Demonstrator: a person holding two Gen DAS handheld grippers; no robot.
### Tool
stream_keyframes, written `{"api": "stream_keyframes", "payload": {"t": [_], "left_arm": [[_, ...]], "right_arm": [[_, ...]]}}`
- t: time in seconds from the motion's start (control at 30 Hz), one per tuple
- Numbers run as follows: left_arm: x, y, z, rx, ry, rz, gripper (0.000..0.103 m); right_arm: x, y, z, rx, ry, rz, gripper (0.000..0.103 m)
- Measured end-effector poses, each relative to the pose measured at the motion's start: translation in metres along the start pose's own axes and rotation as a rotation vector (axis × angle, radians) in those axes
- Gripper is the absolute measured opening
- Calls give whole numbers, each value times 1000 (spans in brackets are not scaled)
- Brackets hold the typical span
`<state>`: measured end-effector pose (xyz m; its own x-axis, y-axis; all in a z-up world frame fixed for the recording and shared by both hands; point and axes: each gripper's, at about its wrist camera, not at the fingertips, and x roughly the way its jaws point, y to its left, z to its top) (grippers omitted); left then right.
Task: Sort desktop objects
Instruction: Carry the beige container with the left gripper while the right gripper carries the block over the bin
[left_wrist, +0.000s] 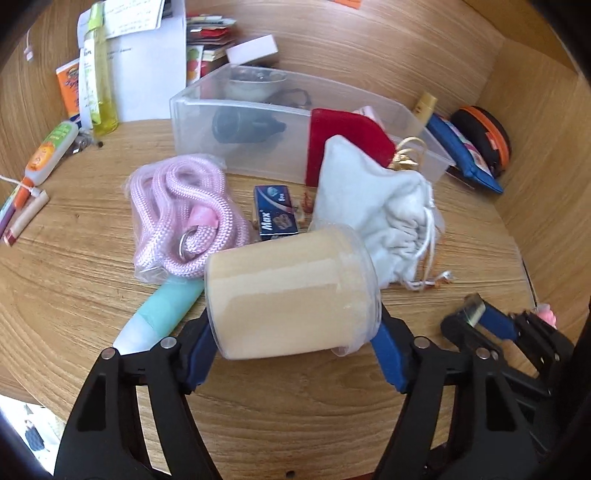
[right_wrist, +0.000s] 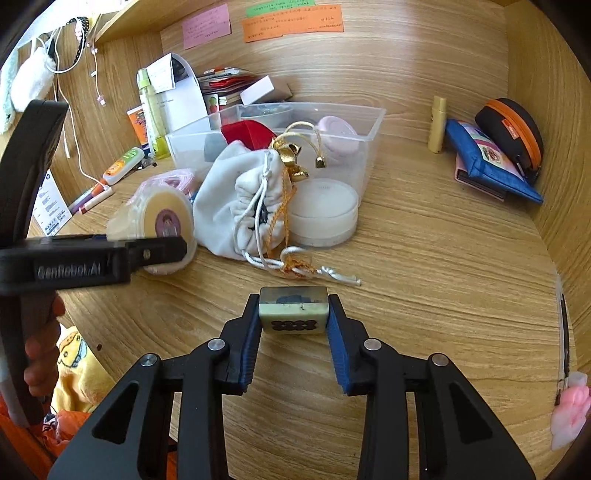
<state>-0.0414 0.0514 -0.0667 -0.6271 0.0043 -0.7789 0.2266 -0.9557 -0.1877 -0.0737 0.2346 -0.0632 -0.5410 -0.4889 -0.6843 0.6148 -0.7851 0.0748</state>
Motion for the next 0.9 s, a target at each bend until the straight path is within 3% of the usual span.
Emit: {"api": "stream_keyframes", "payload": {"t": [0.5, 0.9], "left_arm": [[-32, 4, 18, 66, -114, -4, 67], [-48, 20, 59, 79, -165, -53, 67]], "right_arm": [[-8, 3, 37, 4, -61, 21, 31], [-5, -1, 78, 12, -100, 24, 31]]}}
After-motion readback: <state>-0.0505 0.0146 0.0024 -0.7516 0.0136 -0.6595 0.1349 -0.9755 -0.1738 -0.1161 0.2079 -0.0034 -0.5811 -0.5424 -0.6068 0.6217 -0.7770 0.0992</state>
